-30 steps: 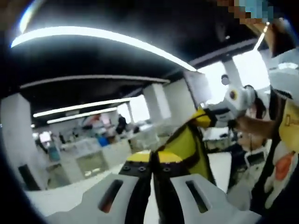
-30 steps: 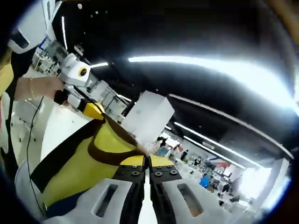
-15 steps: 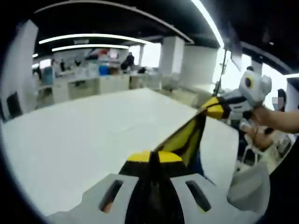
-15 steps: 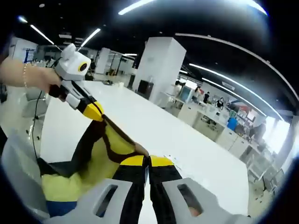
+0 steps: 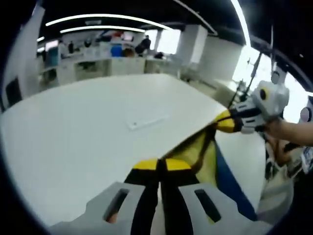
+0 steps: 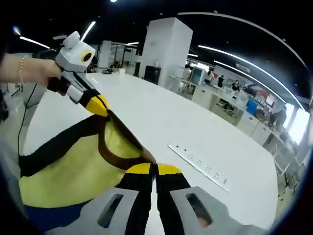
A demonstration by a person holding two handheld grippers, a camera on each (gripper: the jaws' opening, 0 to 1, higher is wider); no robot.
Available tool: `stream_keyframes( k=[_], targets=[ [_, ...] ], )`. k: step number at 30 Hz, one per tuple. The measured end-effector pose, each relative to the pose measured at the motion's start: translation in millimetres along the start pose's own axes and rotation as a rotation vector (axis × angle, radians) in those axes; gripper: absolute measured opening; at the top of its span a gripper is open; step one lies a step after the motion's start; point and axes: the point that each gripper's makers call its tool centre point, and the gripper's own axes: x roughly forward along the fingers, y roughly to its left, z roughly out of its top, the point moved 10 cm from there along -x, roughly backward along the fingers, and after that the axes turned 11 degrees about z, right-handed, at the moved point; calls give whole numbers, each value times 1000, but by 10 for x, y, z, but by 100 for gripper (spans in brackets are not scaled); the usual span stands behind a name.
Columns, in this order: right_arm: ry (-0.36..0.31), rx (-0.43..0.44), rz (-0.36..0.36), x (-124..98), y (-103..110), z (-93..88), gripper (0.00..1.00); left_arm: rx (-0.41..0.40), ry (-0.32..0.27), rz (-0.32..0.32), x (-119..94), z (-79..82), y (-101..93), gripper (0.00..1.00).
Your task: Fold the garment on the visible template until the final outline fits inside the template.
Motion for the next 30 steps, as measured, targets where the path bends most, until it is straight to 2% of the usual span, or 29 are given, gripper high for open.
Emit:
stream_keyframes(
  k=[4, 8, 11, 15, 22, 30],
  targets=[
    [35, 25, 24, 279, -211, -158, 2, -22, 59, 0, 357, -40, 161, 0],
    [61, 65, 43, 509, -379, -286, 2, -59, 99, -2, 604, -79, 289, 0],
    [86, 72, 46, 697, -495, -381, 2, -70, 110, 2, 767, -108, 366, 0],
    [99, 79, 49, 834, -595, -454, 2, -86, 123, 13, 968, -149, 452, 0],
    [132, 84, 49, 999, -724, -570, 2, -80, 151, 11, 1203, -197, 515, 0],
    [158, 86, 52, 1106, -771, -658, 3, -99, 179, 9, 1345, -249, 565, 0]
  ],
)
